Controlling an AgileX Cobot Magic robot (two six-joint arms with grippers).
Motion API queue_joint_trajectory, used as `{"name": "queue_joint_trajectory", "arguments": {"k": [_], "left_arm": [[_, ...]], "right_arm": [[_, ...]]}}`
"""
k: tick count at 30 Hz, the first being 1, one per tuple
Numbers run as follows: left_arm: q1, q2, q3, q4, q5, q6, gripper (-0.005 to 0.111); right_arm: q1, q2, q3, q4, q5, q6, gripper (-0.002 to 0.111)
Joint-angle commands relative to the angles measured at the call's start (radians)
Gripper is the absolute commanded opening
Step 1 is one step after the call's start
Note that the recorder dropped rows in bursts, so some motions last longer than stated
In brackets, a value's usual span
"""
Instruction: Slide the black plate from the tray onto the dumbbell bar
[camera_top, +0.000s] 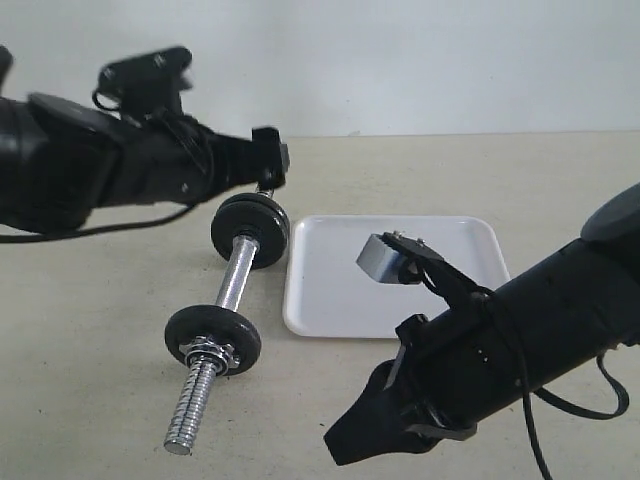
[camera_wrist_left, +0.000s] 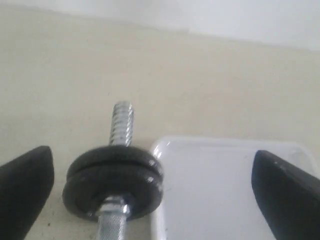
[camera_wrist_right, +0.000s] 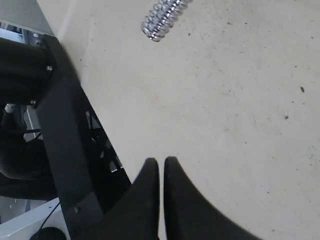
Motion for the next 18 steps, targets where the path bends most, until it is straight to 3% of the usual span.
{"name": "queue_joint_trajectory", "arguments": {"k": [1,8,18], "left_arm": [[0.003,-0.191,-0.003,-0.008,0.070,0.052,0.105],[0.002,-0.475,-0.001,-0.007,0.273,0.217,0.105],[0.002,-0.834,0.068,0.024,0.554,0.241,0.105]], "right_arm": [[0.000,-0.006,0.016,0.025,0.010,-0.039,0.000],[0.000,-0.006,0.109,0.125,0.010,-0.164,0.000],[0.000,-0.006,0.204,0.273,0.177,-0.358,0.000]]}}
